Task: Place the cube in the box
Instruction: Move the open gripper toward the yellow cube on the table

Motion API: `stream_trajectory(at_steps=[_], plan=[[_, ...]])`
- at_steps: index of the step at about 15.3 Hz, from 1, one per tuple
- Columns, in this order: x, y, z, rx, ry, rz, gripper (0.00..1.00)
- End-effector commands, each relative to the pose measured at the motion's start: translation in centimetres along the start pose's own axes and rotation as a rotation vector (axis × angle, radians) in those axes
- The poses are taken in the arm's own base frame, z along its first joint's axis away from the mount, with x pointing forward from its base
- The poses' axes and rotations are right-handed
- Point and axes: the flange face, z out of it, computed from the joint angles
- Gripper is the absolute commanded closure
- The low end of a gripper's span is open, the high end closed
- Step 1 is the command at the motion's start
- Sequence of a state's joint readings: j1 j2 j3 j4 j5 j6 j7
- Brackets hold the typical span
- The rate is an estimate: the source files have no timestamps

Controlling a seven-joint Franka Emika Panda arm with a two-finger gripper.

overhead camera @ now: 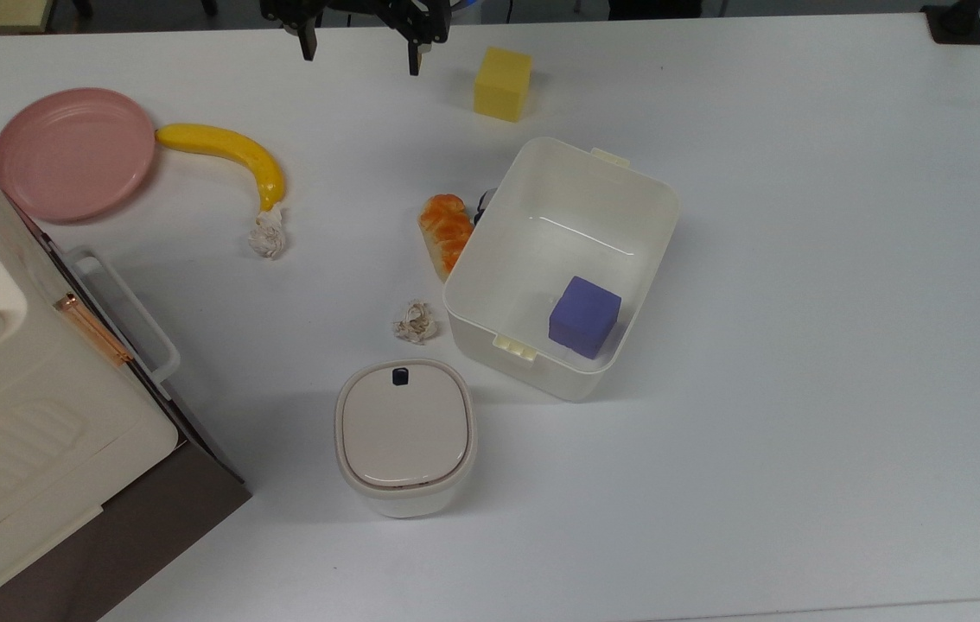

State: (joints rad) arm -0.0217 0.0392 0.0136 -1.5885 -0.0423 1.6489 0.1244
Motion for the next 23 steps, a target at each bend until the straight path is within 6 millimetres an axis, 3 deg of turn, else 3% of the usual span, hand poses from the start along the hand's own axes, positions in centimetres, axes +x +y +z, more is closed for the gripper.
stream_trajectory(at_steps=[1, 16, 23], plan=[[-0.21, 0.99, -1.24, 0.035, -0.005, 0.013, 0.0], [-0.5, 0.9, -1.26, 0.062, -0.02, 0.029, 0.0], [-0.37, 1.08, -0.91, 0.059, -0.024, -0.041, 0.0]])
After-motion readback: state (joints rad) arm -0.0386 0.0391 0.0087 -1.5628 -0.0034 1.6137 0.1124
